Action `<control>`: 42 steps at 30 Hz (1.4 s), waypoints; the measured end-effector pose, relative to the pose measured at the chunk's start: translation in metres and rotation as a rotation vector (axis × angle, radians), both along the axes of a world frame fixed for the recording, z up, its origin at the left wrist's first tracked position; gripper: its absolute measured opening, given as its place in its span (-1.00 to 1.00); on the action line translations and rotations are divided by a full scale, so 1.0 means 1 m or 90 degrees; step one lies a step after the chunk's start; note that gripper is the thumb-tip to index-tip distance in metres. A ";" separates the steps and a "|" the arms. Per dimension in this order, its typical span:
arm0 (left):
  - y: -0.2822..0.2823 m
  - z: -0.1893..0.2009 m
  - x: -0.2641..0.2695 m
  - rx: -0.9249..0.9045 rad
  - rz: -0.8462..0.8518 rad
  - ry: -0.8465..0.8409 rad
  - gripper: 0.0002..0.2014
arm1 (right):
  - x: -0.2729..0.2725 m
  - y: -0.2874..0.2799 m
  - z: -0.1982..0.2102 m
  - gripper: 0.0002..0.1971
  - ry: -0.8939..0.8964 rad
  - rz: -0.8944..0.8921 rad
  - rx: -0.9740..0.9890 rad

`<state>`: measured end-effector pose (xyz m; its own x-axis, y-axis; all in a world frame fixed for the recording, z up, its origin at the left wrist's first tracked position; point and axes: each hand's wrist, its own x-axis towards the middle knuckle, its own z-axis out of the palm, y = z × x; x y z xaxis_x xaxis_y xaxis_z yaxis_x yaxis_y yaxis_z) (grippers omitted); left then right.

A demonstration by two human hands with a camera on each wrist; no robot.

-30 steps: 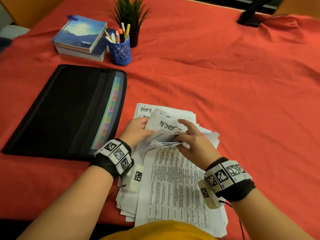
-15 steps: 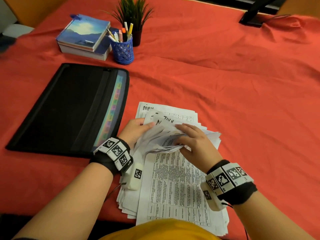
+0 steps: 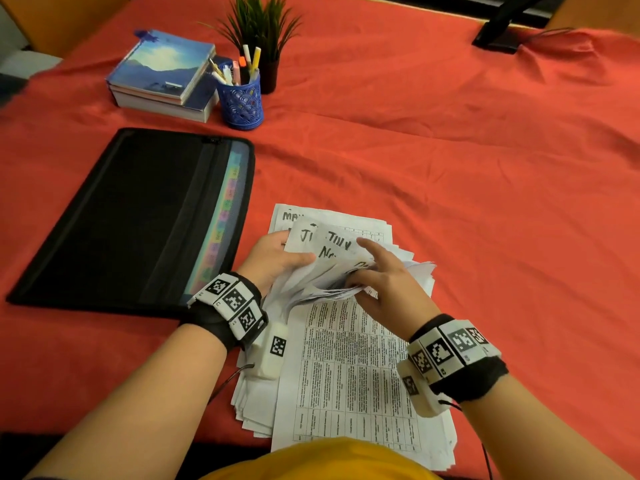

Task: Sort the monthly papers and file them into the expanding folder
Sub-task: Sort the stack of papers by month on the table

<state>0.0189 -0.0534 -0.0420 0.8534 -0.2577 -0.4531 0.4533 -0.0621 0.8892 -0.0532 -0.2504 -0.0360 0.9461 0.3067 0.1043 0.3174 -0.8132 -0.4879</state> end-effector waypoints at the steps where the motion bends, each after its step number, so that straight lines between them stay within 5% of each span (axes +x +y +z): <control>1: -0.001 0.000 -0.001 -0.006 0.005 0.001 -0.67 | 0.002 0.001 0.000 -0.81 -0.003 0.002 -0.012; 8: 0.003 -0.009 0.004 0.020 0.052 0.008 -0.73 | -0.001 0.003 0.006 -0.73 -0.130 0.022 -0.057; 17: 0.006 -0.009 0.007 0.004 0.016 0.002 -0.61 | -0.001 -0.001 0.000 -0.78 -0.022 -0.012 0.009; 29: 0.003 -0.011 0.006 -0.017 0.063 0.021 -0.77 | -0.004 -0.005 -0.003 -0.76 -0.169 0.029 -0.051; 42: -0.004 -0.003 0.002 0.007 0.031 -0.047 -0.68 | 0.004 -0.002 0.006 -0.77 -0.080 0.023 -0.035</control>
